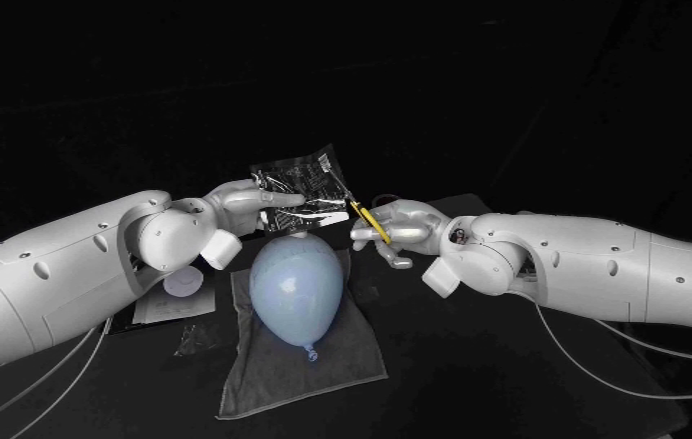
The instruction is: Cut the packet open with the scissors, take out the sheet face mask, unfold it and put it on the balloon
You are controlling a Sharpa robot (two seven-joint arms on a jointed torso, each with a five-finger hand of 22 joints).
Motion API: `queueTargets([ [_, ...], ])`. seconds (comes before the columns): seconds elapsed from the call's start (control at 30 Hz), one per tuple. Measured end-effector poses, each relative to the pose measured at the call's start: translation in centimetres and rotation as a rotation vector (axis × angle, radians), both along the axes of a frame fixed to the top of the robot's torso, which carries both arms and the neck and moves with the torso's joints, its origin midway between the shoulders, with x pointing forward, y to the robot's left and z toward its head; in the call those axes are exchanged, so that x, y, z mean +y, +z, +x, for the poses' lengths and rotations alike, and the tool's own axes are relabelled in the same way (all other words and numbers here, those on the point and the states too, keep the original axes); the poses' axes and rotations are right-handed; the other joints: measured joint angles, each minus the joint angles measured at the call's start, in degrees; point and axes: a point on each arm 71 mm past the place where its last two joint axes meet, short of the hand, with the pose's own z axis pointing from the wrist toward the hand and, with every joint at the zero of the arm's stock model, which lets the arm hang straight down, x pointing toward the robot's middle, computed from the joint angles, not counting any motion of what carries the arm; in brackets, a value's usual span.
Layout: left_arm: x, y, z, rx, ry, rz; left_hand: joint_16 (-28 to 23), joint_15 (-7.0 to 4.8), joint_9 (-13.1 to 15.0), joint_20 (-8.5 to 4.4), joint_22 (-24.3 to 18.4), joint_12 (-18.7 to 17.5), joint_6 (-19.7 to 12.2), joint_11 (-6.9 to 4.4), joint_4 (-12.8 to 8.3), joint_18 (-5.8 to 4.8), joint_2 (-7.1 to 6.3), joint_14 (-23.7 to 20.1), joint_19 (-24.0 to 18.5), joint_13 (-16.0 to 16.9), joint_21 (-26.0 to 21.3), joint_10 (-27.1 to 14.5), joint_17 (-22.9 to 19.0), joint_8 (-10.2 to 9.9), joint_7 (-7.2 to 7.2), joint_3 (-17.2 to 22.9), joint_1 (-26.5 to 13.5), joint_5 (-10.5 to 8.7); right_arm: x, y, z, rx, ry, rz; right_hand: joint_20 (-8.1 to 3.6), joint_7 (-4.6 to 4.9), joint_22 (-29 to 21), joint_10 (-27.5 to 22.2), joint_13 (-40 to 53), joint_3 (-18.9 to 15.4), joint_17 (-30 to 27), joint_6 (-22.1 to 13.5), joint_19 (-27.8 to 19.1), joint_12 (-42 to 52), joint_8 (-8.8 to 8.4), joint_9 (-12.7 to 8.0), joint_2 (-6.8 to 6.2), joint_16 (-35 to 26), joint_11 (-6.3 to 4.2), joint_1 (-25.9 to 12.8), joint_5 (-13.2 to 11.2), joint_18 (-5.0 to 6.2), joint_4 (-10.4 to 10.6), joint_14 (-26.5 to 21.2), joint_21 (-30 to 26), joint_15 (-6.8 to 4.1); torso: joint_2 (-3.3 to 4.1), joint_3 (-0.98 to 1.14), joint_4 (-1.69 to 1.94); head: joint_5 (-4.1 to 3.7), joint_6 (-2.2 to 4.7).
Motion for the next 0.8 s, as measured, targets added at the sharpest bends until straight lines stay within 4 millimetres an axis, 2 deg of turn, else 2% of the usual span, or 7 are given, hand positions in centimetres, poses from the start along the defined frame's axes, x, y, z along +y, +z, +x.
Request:
queueTargets([
  [0.13, -0.02, 0.01, -0.01, 0.0, -0.003, -0.001, 0.0, 0.0, 0.0, 0.0, 0.0, 0.0, 0.0, 0.0, 0.0, -0.01, 0.04, 0.0, 0.0, 0.0, 0.0, 0.0, 0.0, 0.0, 0.0, 0.0, 0.0, 0.0, -0.07, 0.01, 0.05, -0.003, -0.008, 0.001, -0.09, 1.02, -0.4, 0.0, 1.1, -0.1, -0.5, -0.9, 0.1, 0.4, -0.86, 0.9, 0.15, -0.2, 0.0, -0.1, 0.0, -0.12, -0.1, 0.0, -0.1, 0.0, 0.0, 0.0, 0.0, -0.04, 0.03],
  [0.2, -0.03, 0.01, -0.02, 0.0, -0.004, -0.001, 0.0, 0.0, 0.0, 0.0, 0.0, 0.0, 0.0, 0.0, 0.0, -0.01, 0.11, 0.0, 0.0, 0.0, 0.0, 0.0, 0.0, 0.0, 0.0, 0.0, 0.1, 0.0, -0.06, 0.01, 0.07, -0.003, -0.01, 0.002, 0.6, 2.16, -1.8, 0.0, 0.6, -0.1, -1.7, -2.1, -0.6, -1.8, -3.5, 0.7, 0.15, -0.8, 0.06, -0.1, 0.0, -0.15, -0.1, 0.0, -1.5, 0.0, -0.01, -0.01, 0.01, -0.04, 0.06],
  [0.3, -0.01, -0.02, -0.02, 0.001, -0.005, 0.0, 0.0, 0.0, 0.0, 0.0, 0.0, 0.0, 0.0, 0.0, 0.0, -0.03, 0.16, 0.0, 0.0, 0.0, 0.0, 0.0, 0.0, 0.0, 0.0, 0.0, 0.2, 0.0, -0.04, 0.05, 0.11, -0.003, -0.011, 0.003, 2.36, 2.91, -6.0, -3.2, -1.5, 0.0, -2.8, -4.7, -3.9, -6.5, -8.28, -0.5, 0.11, -1.1, 3.24, -0.2, 0.0, -0.1, 0.0, 0.0, -5.3, 0.03, -0.01, -0.03, 0.02, -0.06, 0.13],
  [0.4, 0.01, -0.06, -0.02, 0.001, -0.005, 0.002, 0.0, 0.0, 0.0, 0.0, 0.0, 0.0, 0.0, 0.0, 0.0, -0.13, 0.17, 0.0, 0.0, 0.0, 0.0, 0.0, 0.0, -0.1, 0.0, 0.0, 0.2, 0.0, -0.07, 0.08, 0.16, -0.003, -0.013, 0.004, 4.25, 3.84, -12.6, -6.0, -3.8, 0.3, -3.1, -8.0, -8.8, -10.7, -12.36, -1.4, -0.91, -1.7, 4.59, -0.6, 0.0, 0.64, -0.7, -2.2, -11.6, 2.14, -0.01, -0.04, 0.03, -0.07, 0.18],
  [0.5, 0.09, -0.12, -0.02, 0.002, -0.004, 0.004, 0.0, 0.01, 0.8, 0.0, 0.0, 0.0, 0.0, 0.0, 0.0, 0.14, 0.17, 0.0, 0.0, 0.0, 0.0, 0.0, 0.0, -0.1, 0.0, 0.0, 0.2, 0.0, -0.16, 0.11, 0.2, -0.003, -0.016, 0.004, 5.7, 4.86, -18.5, -10.1, -5.4, 0.2, -3.3, -12.2, -13.8, -12.8, -14.76, -1.7, -2.49, -2.0, 5.99, -1.2, 0.0, 0.96, -1.4, -5.1, -17.6, 3.84, -0.01, -0.04, 0.05, -0.06, 0.2],
  [0.67, 0.13, -0.15, -0.01, 0.003, -0.004, 0.006, 0.0, 0.01, 0.8, 0.0, 0.0, 0.0, 0.0, 0.01, 0.0, 0.57, 0.17, 0.0, 0.0, 0.0, 0.0, 0.0, 0.0, 0.1, 0.0, 0.0, 0.2, -0.01, -0.43, 0.12, 0.11, 0.001, -0.017, -0.002, 7.6, 5.16, -21.5, -13.7, -7.3, 0.1, -3.7, -15.6, -17.5, -14.3, -17.03, -1.7, -3.8, -2.1, 7.65, -2.5, 0.0, 1.38, -2.3, -9.4, -21.2, 6.08, -0.01, -0.08, 0.04, 0.01, 0.26],
  [0.8, 0.14, -0.21, -0.03, 0.003, -0.004, 0.008, 0.0, 0.19, 0.8, -0.12, 0.0, 0.0, 0.0, 0.01, 0.0, 0.57, 0.17, 0.2, 0.1, 0.0, 0.0, 0.0, 0.0, 0.1, -0.01, 0.0, 0.2, -0.01, -0.38, 0.2, -0.37, 0.006, -0.004, -0.007, 8.32, 5.59, -22.8, -16.1, -8.4, 0.1, -4.2, -18.1, -19.2, -14.7, -17.87, -1.3, -4.91, -2.1, 8.94, -3.3, 0.0, 1.38, -2.8, -11.9, -22.8, 7.58, -0.01, -0.11, 0.03, 0.04, 0.29],
])
